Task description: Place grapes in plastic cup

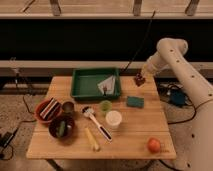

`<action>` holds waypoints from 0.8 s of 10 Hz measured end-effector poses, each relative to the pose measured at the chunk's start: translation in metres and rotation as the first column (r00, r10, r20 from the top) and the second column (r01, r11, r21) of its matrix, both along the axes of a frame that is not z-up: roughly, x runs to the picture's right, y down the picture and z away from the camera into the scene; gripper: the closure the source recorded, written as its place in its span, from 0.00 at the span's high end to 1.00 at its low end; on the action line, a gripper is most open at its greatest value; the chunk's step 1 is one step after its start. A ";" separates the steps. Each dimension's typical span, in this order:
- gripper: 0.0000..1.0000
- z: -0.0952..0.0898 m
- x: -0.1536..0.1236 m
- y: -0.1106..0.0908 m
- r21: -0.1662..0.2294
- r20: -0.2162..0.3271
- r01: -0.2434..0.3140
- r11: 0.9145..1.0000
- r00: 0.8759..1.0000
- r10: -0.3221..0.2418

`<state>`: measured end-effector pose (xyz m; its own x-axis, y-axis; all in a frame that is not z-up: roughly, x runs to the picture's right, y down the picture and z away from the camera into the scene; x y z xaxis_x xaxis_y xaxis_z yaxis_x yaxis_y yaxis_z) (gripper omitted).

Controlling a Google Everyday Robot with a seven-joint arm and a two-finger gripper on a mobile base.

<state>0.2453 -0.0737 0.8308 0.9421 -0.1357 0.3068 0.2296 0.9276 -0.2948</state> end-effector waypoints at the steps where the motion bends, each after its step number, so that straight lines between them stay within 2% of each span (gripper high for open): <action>1: 0.00 -0.012 -0.003 -0.002 0.004 0.019 0.003 1.000 1.000 -0.003; 2: 0.00 -0.027 -0.013 -0.003 -0.001 0.056 0.011 1.000 0.998 -0.011; 3: 0.00 -0.033 -0.022 -0.003 -0.009 0.076 0.019 1.000 0.997 -0.019; 6: 0.00 -0.045 -0.064 0.001 -0.042 0.144 0.067 0.997 0.988 -0.061; 8: 0.00 -0.049 -0.099 0.008 -0.066 0.193 0.107 0.992 0.977 -0.093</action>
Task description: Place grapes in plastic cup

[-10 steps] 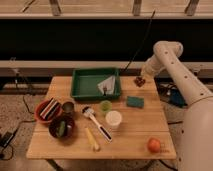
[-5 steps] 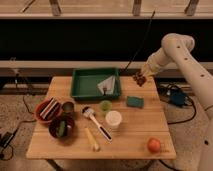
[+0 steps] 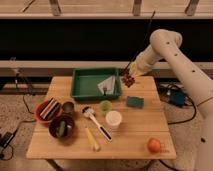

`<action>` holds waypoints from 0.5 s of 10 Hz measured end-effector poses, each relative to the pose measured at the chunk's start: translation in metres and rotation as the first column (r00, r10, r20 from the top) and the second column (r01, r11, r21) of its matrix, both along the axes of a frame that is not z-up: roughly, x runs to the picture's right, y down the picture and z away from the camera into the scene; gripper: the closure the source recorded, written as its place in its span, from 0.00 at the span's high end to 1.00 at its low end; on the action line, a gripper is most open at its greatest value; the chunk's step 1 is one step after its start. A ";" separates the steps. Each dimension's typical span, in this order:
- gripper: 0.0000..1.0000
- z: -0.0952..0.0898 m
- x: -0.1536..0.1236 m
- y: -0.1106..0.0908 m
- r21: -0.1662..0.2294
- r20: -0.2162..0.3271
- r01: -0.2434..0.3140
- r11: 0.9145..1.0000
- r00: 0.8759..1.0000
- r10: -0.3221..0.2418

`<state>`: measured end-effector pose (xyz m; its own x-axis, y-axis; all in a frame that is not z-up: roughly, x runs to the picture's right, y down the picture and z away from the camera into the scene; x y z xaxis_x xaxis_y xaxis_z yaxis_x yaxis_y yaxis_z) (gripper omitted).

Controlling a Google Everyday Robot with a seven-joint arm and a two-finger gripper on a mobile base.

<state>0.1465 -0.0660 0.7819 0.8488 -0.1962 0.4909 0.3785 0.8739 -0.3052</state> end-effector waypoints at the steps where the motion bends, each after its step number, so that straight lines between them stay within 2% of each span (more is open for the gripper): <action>1: 0.00 -0.004 -0.017 0.005 -0.017 0.026 0.020 1.000 0.999 -0.019; 5: 0.00 -0.032 -0.049 0.025 -0.053 0.120 0.091 0.994 0.989 -0.085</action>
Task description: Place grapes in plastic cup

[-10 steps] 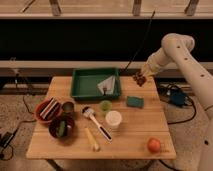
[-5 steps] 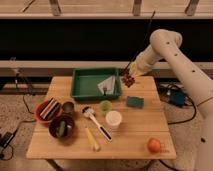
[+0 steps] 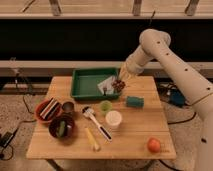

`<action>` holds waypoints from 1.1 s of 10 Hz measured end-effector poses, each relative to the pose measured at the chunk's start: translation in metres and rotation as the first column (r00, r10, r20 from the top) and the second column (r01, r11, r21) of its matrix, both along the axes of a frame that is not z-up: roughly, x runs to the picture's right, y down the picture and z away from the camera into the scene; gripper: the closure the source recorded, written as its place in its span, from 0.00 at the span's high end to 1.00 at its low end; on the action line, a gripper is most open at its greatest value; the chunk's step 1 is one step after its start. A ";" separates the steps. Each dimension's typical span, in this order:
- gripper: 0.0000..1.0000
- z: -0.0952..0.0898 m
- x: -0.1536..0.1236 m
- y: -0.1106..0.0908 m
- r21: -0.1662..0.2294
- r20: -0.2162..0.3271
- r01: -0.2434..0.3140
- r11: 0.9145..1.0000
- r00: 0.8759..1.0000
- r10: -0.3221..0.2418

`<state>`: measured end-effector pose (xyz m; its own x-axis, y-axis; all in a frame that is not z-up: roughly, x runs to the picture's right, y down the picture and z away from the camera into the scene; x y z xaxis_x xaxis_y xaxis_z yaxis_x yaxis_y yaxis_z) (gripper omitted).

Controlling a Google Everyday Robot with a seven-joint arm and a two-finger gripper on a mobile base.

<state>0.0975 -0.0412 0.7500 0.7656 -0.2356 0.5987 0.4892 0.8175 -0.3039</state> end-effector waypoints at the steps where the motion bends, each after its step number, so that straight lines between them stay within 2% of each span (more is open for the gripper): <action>1: 0.00 -0.006 -0.004 0.004 -0.008 0.014 0.012 1.000 1.000 -0.012; 3: 0.00 -0.013 -0.015 0.021 -0.047 0.046 0.042 0.998 0.998 -0.040; 6: 0.00 -0.007 -0.035 0.036 -0.094 0.075 0.066 0.993 0.995 -0.059; 11: 0.00 -0.002 -0.065 0.045 -0.142 0.113 0.096 0.985 0.990 -0.081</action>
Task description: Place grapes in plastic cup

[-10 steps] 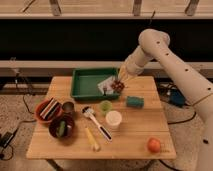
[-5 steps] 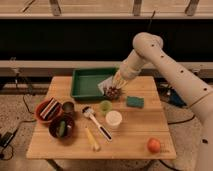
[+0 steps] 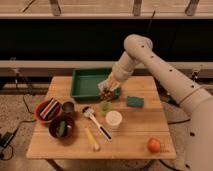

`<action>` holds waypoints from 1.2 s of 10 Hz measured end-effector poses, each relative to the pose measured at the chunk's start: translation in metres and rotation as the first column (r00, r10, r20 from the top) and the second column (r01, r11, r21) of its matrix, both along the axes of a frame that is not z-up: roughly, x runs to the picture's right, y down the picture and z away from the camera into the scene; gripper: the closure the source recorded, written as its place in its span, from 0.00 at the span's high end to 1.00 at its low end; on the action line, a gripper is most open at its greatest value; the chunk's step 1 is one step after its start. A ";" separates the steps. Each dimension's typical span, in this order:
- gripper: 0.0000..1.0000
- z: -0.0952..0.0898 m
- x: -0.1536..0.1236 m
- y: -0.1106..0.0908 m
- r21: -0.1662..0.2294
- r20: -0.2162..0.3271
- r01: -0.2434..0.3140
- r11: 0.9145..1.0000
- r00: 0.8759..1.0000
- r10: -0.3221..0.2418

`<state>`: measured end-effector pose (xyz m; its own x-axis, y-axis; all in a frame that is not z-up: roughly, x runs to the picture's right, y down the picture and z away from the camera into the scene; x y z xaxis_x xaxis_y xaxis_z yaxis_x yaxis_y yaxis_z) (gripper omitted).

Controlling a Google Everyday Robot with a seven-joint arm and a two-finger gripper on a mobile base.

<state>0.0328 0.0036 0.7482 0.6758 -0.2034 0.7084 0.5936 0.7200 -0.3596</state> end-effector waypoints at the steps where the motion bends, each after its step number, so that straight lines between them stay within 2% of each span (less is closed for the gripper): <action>1: 0.00 -0.001 -0.004 0.002 -0.008 0.008 0.008 1.000 1.000 -0.008; 7: 0.02 0.001 -0.014 0.016 -0.037 0.032 0.029 0.999 0.999 -0.028; 10: 0.27 0.007 -0.017 0.020 -0.052 0.044 0.025 0.998 0.999 -0.022; 11: 0.41 0.012 -0.018 0.023 -0.065 0.051 0.021 0.998 0.999 -0.018; 12: 0.49 0.015 -0.019 0.025 -0.074 0.055 0.018 0.997 0.998 -0.014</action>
